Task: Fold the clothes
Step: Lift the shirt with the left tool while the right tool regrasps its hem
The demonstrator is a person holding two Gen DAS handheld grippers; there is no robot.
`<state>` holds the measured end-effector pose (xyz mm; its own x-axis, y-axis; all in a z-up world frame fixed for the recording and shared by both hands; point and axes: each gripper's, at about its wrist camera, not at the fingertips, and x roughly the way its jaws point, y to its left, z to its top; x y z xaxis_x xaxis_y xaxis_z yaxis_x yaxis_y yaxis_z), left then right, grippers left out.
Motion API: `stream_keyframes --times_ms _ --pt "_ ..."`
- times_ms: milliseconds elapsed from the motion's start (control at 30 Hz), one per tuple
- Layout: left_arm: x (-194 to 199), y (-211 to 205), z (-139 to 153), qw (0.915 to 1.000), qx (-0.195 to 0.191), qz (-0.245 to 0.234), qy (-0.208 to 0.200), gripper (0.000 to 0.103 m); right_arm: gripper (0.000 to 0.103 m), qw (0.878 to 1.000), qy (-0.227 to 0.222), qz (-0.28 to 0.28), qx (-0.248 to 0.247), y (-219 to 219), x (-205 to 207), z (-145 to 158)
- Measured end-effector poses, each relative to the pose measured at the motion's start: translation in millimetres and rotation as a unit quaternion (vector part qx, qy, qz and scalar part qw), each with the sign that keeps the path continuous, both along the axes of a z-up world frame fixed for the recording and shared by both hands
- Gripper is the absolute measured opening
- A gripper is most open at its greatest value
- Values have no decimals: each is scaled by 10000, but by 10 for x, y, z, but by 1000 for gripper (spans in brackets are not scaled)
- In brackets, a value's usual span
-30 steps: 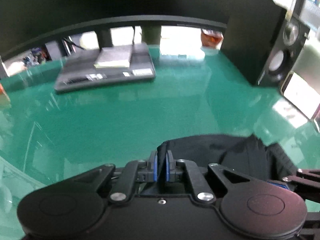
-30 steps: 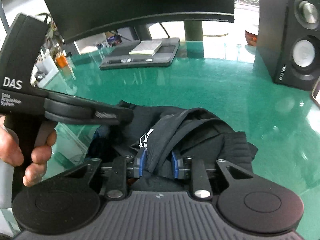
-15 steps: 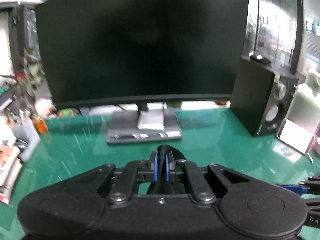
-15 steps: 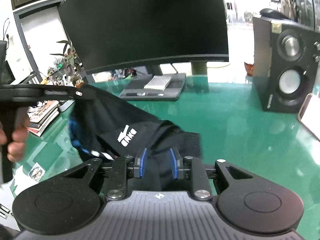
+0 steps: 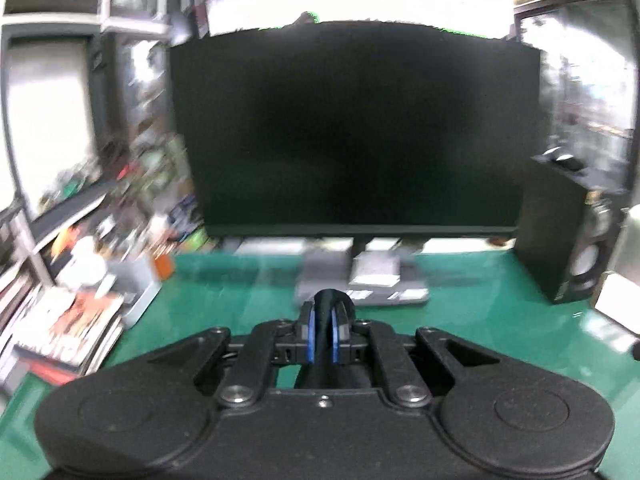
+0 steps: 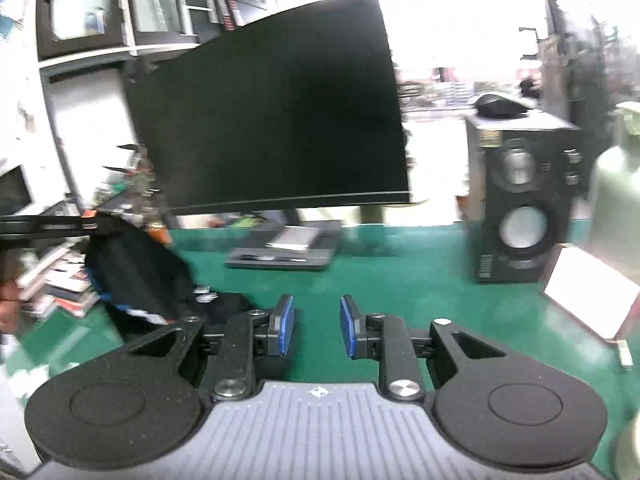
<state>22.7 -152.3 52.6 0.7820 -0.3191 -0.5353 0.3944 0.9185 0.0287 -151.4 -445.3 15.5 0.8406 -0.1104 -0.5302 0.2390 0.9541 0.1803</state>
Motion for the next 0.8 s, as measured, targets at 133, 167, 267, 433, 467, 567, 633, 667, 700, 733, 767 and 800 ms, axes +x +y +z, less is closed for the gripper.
stream_keyframes --times_ms 133,167,267,433,467,567,633,667,700,733,767,800 --pt "-4 190 -242 9986 210 283 386 9 28 9956 707 -93 610 -136 11 -322" --pt "-27 214 -300 9981 251 274 488 9 28 9934 750 -16 872 -149 20 -377" --pt "-64 207 -397 9971 357 240 633 9 49 9900 658 261 1221 -81 175 -454" --pt "-101 215 -547 9950 480 223 848 10 69 9850 653 884 1331 215 849 -588" --pt "-101 224 -575 9947 494 225 877 10 70 9816 736 1010 1442 282 1042 -647" --pt "-76 278 -673 9938 472 276 963 10 74 9771 1024 1262 1374 495 1458 -824" --pt "-48 317 -705 9933 416 318 1032 10 80 9782 1279 1313 980 663 1699 -972" --pt "-32 336 -723 9929 395 346 1066 10 80 9779 1388 1300 863 716 1779 -1039" --pt "-20 347 -736 9927 393 362 1080 10 80 9768 1465 1303 864 741 1841 -1096" --pt "0 364 -760 9922 395 388 1116 10 78 9762 1466 1300 930 751 1875 -1142" --pt "20 375 -779 9917 400 410 1148 10 70 9761 1444 1315 954 761 1869 -1156" --pt "35 379 -789 9915 405 423 1165 10 39 9760 1424 1341 952 772 1848 -1157"
